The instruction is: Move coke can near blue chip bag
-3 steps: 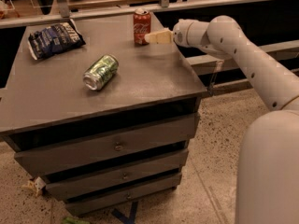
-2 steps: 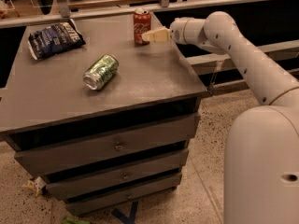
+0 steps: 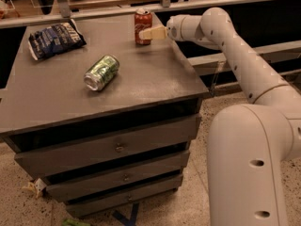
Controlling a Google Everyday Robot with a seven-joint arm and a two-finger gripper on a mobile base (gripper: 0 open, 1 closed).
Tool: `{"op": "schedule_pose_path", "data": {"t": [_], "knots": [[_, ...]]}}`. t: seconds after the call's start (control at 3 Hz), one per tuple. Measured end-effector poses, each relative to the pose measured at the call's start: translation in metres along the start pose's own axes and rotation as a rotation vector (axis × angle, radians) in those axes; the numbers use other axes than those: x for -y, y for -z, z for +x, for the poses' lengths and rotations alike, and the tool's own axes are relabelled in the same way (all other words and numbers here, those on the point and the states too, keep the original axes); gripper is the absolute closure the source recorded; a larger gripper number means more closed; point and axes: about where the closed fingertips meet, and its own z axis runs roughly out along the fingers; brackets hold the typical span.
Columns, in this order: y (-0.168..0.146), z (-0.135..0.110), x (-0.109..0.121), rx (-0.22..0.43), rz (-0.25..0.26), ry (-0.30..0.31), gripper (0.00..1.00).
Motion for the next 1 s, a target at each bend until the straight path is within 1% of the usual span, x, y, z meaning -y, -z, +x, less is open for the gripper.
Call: {"op": "schedule_pose_path", "data": {"t": [0.33, 0.67, 1.0], "knots": [[-0.013, -0.004, -0.002, 0.004, -0.021, -0.001, 0.00], [-0.027, -0.003, -0.008, 0.005, -0.057, -0.013, 0.00], [-0.038, 0.001, -0.021, -0.002, -0.116, -0.029, 0.18]]}}
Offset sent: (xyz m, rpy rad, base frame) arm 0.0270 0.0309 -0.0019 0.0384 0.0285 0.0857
